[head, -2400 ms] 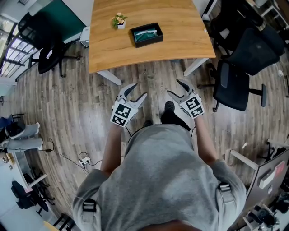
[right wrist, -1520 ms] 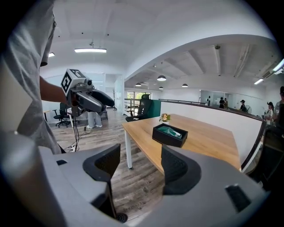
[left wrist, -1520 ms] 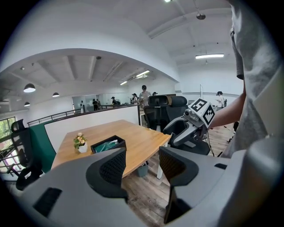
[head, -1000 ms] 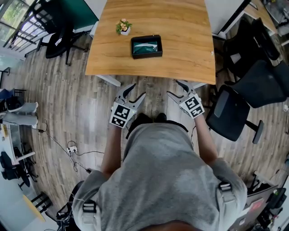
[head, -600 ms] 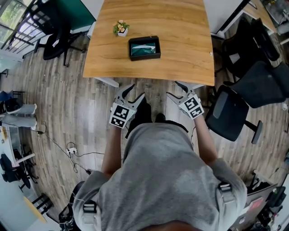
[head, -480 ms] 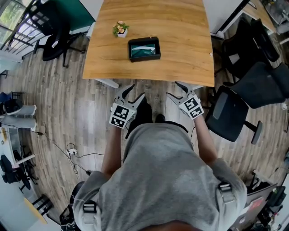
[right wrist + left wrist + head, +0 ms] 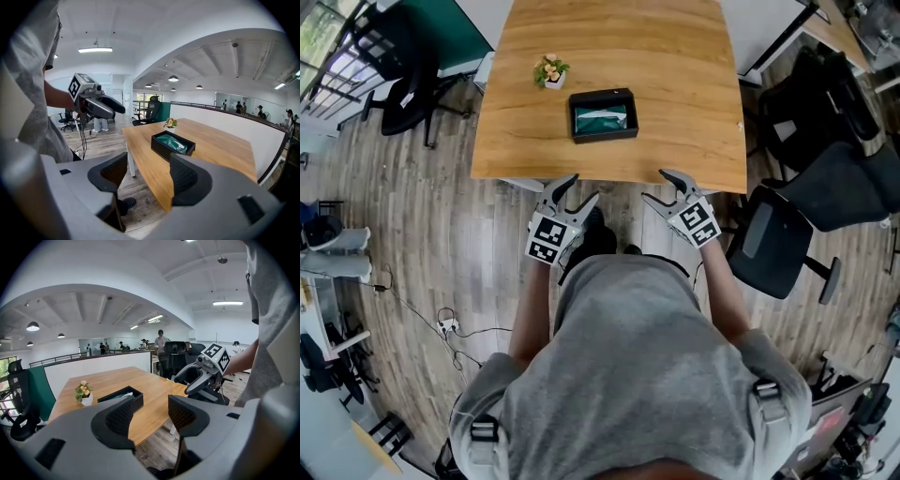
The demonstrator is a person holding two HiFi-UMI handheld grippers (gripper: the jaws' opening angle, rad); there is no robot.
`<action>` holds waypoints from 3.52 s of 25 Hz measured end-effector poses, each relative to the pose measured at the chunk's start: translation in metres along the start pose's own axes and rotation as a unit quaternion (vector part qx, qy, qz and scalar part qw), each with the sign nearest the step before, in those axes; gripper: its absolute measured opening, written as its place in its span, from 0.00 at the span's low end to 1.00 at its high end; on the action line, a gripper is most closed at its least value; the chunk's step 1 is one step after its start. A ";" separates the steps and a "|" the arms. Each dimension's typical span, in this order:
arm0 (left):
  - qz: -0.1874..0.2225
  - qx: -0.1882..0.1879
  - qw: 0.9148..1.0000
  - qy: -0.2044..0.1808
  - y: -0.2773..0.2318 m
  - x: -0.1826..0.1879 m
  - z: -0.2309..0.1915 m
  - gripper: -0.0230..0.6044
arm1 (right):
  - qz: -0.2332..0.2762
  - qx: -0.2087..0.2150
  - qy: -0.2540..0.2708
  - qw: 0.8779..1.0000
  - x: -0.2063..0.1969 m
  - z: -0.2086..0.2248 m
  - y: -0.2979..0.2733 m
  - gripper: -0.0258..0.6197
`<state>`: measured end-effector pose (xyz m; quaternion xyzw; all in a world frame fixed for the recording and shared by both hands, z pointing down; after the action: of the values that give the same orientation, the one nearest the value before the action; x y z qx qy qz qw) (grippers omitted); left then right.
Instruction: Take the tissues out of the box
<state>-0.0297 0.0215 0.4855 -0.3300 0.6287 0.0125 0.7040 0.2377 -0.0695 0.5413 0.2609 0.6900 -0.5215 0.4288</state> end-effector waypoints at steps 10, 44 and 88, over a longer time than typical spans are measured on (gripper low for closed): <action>-0.002 -0.034 0.999 -0.003 -0.022 0.015 -0.084 0.43 | 0.005 -0.022 -0.027 0.999 0.039 0.029 -0.060 0.49; 0.000 -0.099 0.995 0.009 -0.070 0.004 -0.213 0.43 | -0.027 -0.038 -0.035 0.998 0.088 0.066 -0.170 0.49; -0.096 -0.006 0.992 0.086 -0.120 -0.028 -0.234 0.43 | -0.147 0.187 0.127 0.963 0.057 0.133 -0.300 0.43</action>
<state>-0.1884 -0.1737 0.5660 -0.3928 0.6524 -0.0800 0.6431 0.0097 -0.2960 0.6289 0.2963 0.6598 -0.6610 0.2001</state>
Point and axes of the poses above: the fingertips, and each gripper's own axes: y backward along the fingers, z to its right, x out of its top, the point moved 10 cm from there along y, backward along the fingers, and after that the axes turned 3 degrees about y, right-handed, at the moved point
